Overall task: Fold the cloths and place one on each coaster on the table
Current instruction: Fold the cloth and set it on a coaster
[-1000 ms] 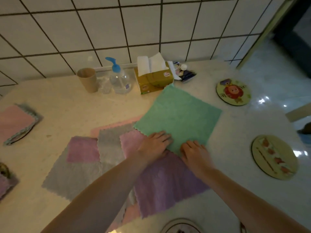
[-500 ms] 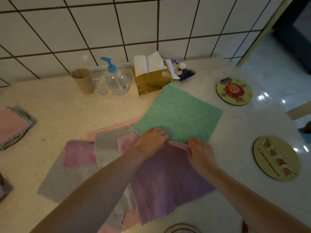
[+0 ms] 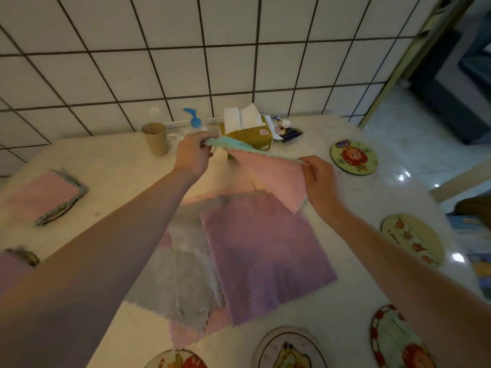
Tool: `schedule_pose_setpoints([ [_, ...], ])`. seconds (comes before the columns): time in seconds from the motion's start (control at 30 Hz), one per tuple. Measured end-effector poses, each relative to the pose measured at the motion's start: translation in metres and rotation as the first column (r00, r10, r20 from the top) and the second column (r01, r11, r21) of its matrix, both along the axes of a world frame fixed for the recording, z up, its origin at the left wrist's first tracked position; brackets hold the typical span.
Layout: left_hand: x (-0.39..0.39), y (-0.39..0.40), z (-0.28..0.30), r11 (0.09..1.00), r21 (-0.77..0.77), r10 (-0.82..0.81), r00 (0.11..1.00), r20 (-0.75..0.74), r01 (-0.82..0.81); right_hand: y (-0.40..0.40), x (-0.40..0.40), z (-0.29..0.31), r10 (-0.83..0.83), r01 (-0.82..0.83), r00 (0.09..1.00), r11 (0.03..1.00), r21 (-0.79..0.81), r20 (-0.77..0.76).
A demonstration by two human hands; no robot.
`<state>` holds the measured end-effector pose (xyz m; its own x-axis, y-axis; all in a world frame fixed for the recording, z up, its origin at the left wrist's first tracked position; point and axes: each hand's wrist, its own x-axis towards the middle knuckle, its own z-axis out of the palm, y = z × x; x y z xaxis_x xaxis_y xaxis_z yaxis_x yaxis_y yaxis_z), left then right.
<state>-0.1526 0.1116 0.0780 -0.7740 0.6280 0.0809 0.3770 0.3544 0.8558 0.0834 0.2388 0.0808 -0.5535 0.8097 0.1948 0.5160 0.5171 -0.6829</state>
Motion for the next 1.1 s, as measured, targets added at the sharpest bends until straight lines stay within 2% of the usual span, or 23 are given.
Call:
schedule_pose_setpoints([
  [0.07,-0.010,-0.033,0.021,0.999,0.038,0.027,0.998,-0.059,-0.025,-0.025,-0.008,0.014,0.047,-0.046,0.998,0.998,0.033,-0.039],
  [0.17,-0.014,-0.108,0.046,0.998,0.022,0.064,0.945,-0.321,-0.060,-0.073,-0.021,0.027,0.129,-0.126,0.991,0.989,0.076,-0.041],
  [0.23,-0.010,-0.171,0.053,0.995,-0.030,0.073,0.893,-0.444,-0.096,-0.114,-0.027,0.031,0.189,-0.185,0.981,0.979,0.083,-0.045],
  [0.33,0.002,-0.271,0.050,0.981,-0.131,0.050,0.842,-0.537,-0.143,-0.185,-0.028,0.031,0.328,-0.325,0.943,0.944,0.060,-0.058],
  [0.4,0.014,-0.345,0.040,0.977,-0.190,-0.025,0.830,-0.557,-0.098,-0.240,-0.023,0.021,0.442,-0.441,0.893,0.897,0.036,-0.087],
  [0.5,0.041,-0.433,0.013,0.951,-0.304,-0.116,0.841,-0.529,-0.061,-0.304,-0.007,-0.001,0.531,-0.531,0.847,0.846,0.051,0.013],
  [0.63,0.101,-0.535,-0.033,0.904,-0.422,-0.122,0.906,-0.406,-0.068,-0.382,0.031,-0.041,0.640,-0.640,0.762,0.768,-0.033,0.103],
  [0.73,0.146,-0.585,-0.067,0.878,-0.477,-0.124,0.946,-0.301,-0.037,-0.419,0.063,-0.077,0.653,-0.650,0.720,0.753,-0.100,0.235],
  [0.83,0.183,-0.615,-0.095,0.878,-0.478,-0.204,0.932,-0.299,0.039,-0.447,0.093,-0.095,0.662,-0.649,0.682,0.744,-0.161,0.309],
  [1.0,0.215,-0.641,-0.112,0.891,-0.452,-0.147,0.959,-0.242,0.023,-0.468,0.121,-0.107,0.701,-0.679,0.620,0.704,-0.206,0.353],
  [1.1,0.215,-0.643,-0.112,0.896,-0.444,-0.074,0.987,-0.142,0.003,-0.466,0.120,-0.106,0.698,-0.651,0.637,0.714,-0.257,0.326],
])
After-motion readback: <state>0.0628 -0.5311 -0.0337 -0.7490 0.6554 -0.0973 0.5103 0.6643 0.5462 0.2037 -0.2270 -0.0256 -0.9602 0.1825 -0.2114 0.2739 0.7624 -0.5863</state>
